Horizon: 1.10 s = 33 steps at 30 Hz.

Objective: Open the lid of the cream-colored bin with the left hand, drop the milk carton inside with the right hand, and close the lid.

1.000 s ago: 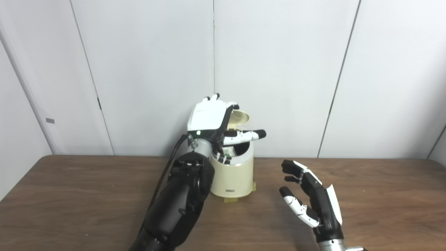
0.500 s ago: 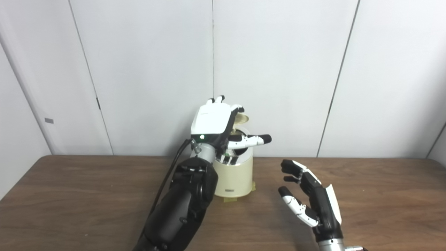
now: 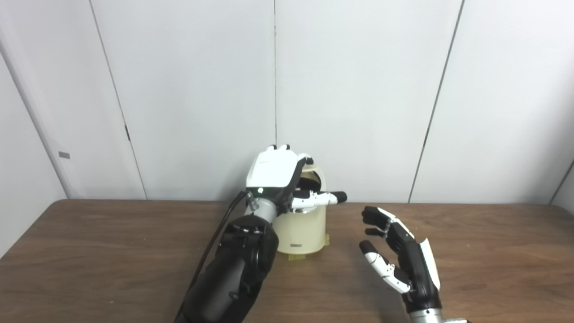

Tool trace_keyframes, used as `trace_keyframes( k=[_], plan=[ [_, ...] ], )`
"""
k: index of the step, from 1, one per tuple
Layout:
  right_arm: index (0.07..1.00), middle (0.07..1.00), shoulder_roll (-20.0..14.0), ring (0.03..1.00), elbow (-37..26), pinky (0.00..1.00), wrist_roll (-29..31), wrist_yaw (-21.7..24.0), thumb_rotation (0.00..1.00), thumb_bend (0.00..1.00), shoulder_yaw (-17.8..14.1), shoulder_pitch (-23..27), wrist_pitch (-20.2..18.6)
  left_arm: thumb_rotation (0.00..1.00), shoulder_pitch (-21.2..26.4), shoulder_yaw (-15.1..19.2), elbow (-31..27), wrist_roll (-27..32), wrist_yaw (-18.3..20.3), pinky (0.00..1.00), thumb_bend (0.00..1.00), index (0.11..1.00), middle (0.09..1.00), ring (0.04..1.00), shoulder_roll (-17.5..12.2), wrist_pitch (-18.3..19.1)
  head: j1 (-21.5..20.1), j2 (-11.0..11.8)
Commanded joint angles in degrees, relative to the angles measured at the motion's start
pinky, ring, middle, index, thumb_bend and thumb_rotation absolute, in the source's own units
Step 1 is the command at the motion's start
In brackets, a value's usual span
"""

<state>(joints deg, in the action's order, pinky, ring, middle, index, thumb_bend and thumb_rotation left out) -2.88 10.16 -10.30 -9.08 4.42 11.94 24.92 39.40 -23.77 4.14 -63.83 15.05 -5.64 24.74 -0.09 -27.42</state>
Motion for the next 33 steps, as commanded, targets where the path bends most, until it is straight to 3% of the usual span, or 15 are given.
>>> trace_keyframes(
  k=[1,11,21,25,29,33],
  plan=[
    [0.756,0.765,1.01,0.760,-0.76,0.68,-0.25,0.12,0.46,0.27,-0.12,-0.87,0.43,0.96,1.27,0.15,-0.38,-0.56,0.08,1.00,0.95,0.800,0.806,0.943,-0.24,0.77,0.03,-0.04],
    [0.766,0.770,0.72,0.761,-3.43,0.67,-1.88,1.02,0.53,0.28,0.12,-1.64,-0.96,0.96,-2.62,-1.03,-0.81,-0.26,-1.37,1.00,0.92,0.789,0.785,0.908,0.21,-0.05,-0.39,-0.50],
    [0.769,0.774,1.39,0.768,-4.99,0.68,0.06,2.29,0.50,0.30,-0.48,-2.00,-2.95,0.93,-5.02,-3.30,-0.09,-1.00,-3.06,1.00,0.91,0.776,0.782,0.876,-0.05,-1.34,-0.62,-0.92],
    [0.767,0.771,1.50,0.761,-4.86,0.67,0.51,2.51,0.49,0.29,-0.52,-1.91,-2.80,0.91,-4.81,-5.50,0.81,-4.74,-3.03,1.00,0.91,0.782,0.802,0.887,-0.95,-1.42,-0.62,-0.88],
    [0.765,0.768,1.41,0.762,-4.65,0.67,-0.17,2.35,0.49,0.29,-0.53,-1.77,-3.15,0.92,-4.48,-9.59,2.40,-13.04,-4.84,1.00,0.93,0.769,0.797,0.880,-2.50,-1.58,-0.54,-0.90],
    [0.766,0.765,1.38,0.762,-4.43,0.69,-0.32,2.39,0.50,0.29,-0.52,-1.67,-3.13,0.90,-5.10,-10.53,2.94,-15.21,-4.60,1.00,0.93,0.767,0.786,0.886,-2.64,-2.17,-0.53,-0.97]
  ],
)
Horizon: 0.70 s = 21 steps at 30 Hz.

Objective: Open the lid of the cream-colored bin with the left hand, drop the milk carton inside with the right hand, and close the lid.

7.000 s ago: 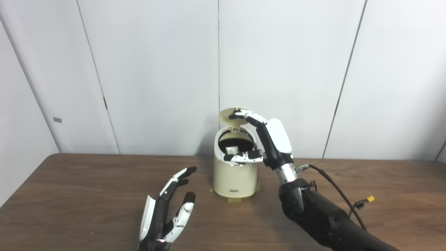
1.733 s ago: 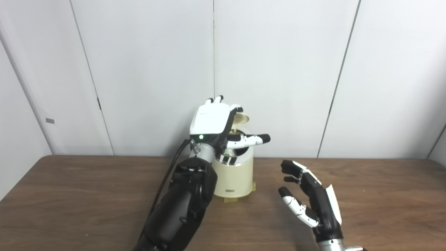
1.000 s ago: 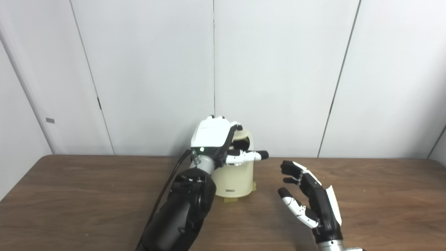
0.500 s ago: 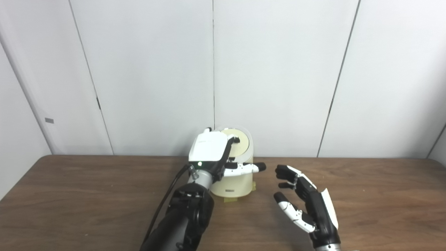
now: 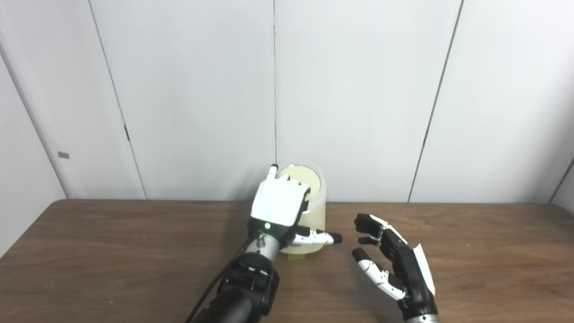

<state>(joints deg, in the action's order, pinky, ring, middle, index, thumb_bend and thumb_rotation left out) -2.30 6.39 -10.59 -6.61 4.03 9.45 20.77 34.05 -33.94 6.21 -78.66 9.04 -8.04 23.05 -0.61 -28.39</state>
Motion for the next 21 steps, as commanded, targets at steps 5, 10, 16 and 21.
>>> trace_keyframes(
  k=[5,10,16,21],
  plan=[
    [0.762,0.767,0.84,0.760,-1.15,0.69,-0.43,-0.08,0.50,0.30,0.00,0.66,0.87,0.88,-1.11,0.38,0.64,0.22,1.55,1.00,0.92,0.759,0.777,0.886,0.18,-1.03,-0.01,0.00],
    [0.764,0.766,0.83,0.770,-0.81,0.70,-0.13,-0.08,0.50,0.30,-0.13,0.69,0.67,0.86,-2.35,1.63,0.85,1.32,0.18,1.00,0.92,0.746,0.767,0.876,0.82,-1.75,0.10,-0.07],
    [0.763,0.766,0.89,0.763,-0.81,0.69,0.38,0.24,0.49,0.30,-0.11,0.58,0.47,0.81,-4.25,5.81,0.04,6.42,-8.67,1.00,0.71,0.955,0.962,0.983,3.33,-2.86,-0.19,-0.12],
    [0.768,0.772,0.95,0.767,-0.39,0.68,-0.34,-0.21,0.50,0.30,-0.29,0.53,-0.27,0.74,-5.32,8.00,0.55,10.10,-14.69,1.00,0.61,0.999,0.999,1.000,4.73,-4.52,0.00,-0.16]
  ],
)
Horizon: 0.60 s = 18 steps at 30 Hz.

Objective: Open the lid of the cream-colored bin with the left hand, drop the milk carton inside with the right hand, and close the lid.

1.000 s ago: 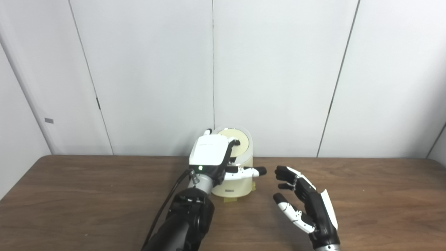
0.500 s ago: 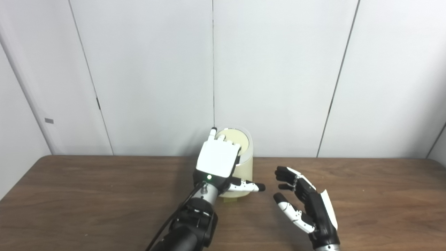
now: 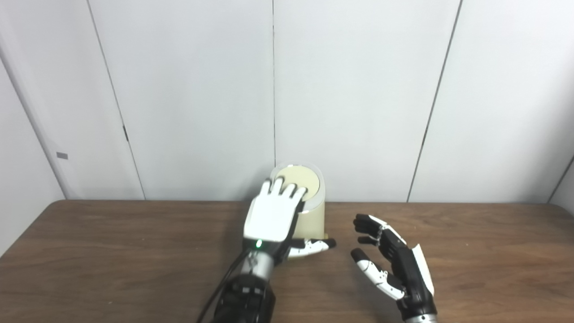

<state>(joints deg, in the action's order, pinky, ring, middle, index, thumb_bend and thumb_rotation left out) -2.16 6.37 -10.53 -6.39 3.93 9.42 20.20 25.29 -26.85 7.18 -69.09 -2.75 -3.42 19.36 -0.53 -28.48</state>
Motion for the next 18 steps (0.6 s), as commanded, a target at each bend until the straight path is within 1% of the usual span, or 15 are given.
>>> trace_keyframes(
  k=[1,2,6,8,10,11,12,13,14,15,16,18],
  plan=[
    [0.768,0.771,0.83,0.767,-0.30,0.68,-0.68,-0.57,0.51,0.30,-0.25,0.57,0.21,0.75,3.39,1.00,-0.21,0.76,-3.39,1.00,0.61,1.000,1.000,1.000,0.13,-1.04,-0.08,-0.07],
    [0.767,0.771,0.85,0.767,-0.04,0.69,-0.35,-0.43,0.51,0.31,-0.28,0.61,0.38,0.75,3.32,1.14,-0.07,1.32,-3.83,1.00,0.62,1.000,1.000,1.000,0.12,-1.38,-0.06,0.08],
    [0.768,0.773,0.78,0.771,1.36,0.70,0.92,-0.06,0.47,0.30,-0.49,0.99,1.01,0.73,3.12,1.45,0.12,2.59,-4.81,1.00,0.62,1.000,1.000,1.000,0.13,-1.72,-0.24,0.07],
    [0.768,0.774,0.74,0.775,1.64,0.71,0.77,-0.23,0.48,0.31,-0.66,1.10,0.68,0.72,2.98,1.68,0.03,3.23,-5.42,1.00,0.63,1.000,1.000,1.000,0.10,-2.00,-0.24,-0.06],
    [0.768,0.772,0.86,0.774,1.78,0.70,0.55,-0.52,0.48,0.31,-0.86,1.18,0.65,0.71,2.70,2.22,-0.36,5.44,-6.24,1.00,0.60,1.000,1.000,1.000,-0.12,-3.41,-0.21,-0.13],
    [0.767,0.772,0.99,0.773,1.67,0.69,0.97,-0.35,0.48,0.30,-0.92,1.16,0.59,0.71,2.18,3.37,-0.88,9.01,-6.72,1.00,0.60,1.000,1.000,1.000,-0.13,-5.75,-0.36,-0.30],
    [0.770,0.776,1.10,0.778,1.69,0.70,1.13,-0.36,0.49,0.30,-0.98,1.17,0.88,0.69,1.49,4.72,-1.43,13.10,-7.10,1.00,0.54,1.000,1.000,1.000,-0.10,-8.42,-0.47,-0.27],
    [0.769,0.775,1.18,0.774,1.68,0.69,1.21,-0.37,0.48,0.30,-1.01,1.17,1.07,0.70,1.00,5.72,-1.77,15.91,-7.32,1.00,0.48,1.000,1.000,1.000,-0.06,-10.37,-0.60,-0.27],
    [0.769,0.775,1.30,0.773,1.73,0.69,1.11,-0.65,0.48,0.30,-1.16,1.19,1.37,0.70,0.17,7.00,-1.58,19.42,-8.99,1.00,0.46,1.000,1.000,1.000,-0.22,-14.23,-0.73,-0.36],
    [0.765,0.771,1.43,0.767,1.52,0.69,0.76,-1.02,0.47,0.30,-1.35,1.16,1.40,0.72,-0.97,8.30,-1.21,22.70,-11.42,1.00,0.42,1.000,1.000,1.000,-0.46,-18.67,-0.75,-0.43],
    [0.762,0.767,1.52,0.762,1.30,0.69,0.54,-1.24,0.48,0.29,-1.50,1.12,1.35,0.82,-1.74,9.19,-0.89,24.79,-13.14,1.00,0.38,1.000,1.000,1.000,-0.61,-21.81,-0.77,-0.43],
    [0.758,0.762,1.64,0.755,1.18,0.69,-0.34,-2.02,0.48,0.27,-1.88,1.18,2.09,0.91,-3.78,11.30,-1.02,29.93,-15.77,0.99,0.35,1.000,1.000,1.000,-0.59,-28.63,-0.76,-0.60]
  ],
)
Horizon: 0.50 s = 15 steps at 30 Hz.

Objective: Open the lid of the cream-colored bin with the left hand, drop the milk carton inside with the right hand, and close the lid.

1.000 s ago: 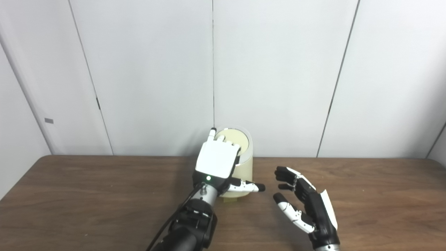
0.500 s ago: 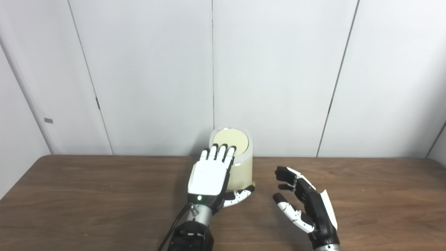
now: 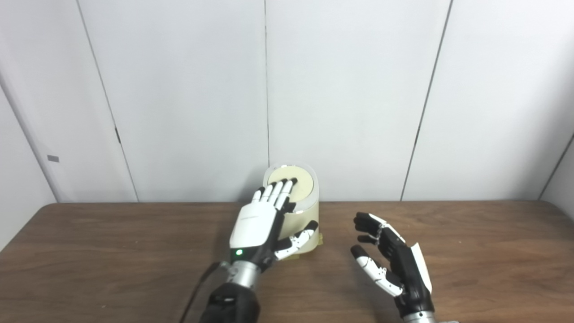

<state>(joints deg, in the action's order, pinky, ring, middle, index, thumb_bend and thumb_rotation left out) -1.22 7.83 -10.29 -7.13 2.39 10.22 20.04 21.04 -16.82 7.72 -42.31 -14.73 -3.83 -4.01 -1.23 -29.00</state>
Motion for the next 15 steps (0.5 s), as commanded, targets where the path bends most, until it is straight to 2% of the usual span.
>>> trace_keyframes(
  k=[1,3,6,10,15],
  plan=[
    [0.753,0.757,0.75,0.748,-0.21,0.68,-0.87,-1.57,0.48,0.26,-0.47,0.43,2.64,0.96,-0.10,1.95,-1.59,4.64,-4.33,0.98,0.33,1.000,0.999,0.996,-0.10,-7.38,-0.05,-0.08],
    [0.752,0.755,0.70,0.747,0.06,0.68,-0.38,-1.60,0.49,0.26,-0.72,0.60,3.35,0.99,-1.99,3.53,-2.49,8.41,-5.29,0.94,0.32,0.983,0.980,0.972,-0.10,-12.58,-0.20,-0.02],
    [0.753,0.761,0.72,0.756,-0.22,0.68,0.36,-1.41,0.48,0.27,-0.85,0.51,3.24,1.00,-4.70,5.65,-4.21,12.91,-5.40,0.90,0.34,0.944,0.944,0.942,-0.02,-17.82,-0.32,0.06],
    [0.753,0.762,0.80,0.762,-1.27,0.69,0.59,-1.42,0.49,0.28,-1.08,-0.03,2.80,1.00,-7.92,7.97,-6.38,17.53,-3.87,0.86,0.31,0.909,0.915,0.917,0.06,-20.84,-0.47,0.02],
    [0.747,0.758,0.80,0.758,-1.62,0.68,1.37,-1.37,0.44,0.27,-1.32,-0.94,3.89,0.93,-10.75,9.31,-7.10,22.43,-2.25,0.79,0.24,0.871,0.882,0.869,-1.00,-22.80,-0.58,0.09]
  ],
)
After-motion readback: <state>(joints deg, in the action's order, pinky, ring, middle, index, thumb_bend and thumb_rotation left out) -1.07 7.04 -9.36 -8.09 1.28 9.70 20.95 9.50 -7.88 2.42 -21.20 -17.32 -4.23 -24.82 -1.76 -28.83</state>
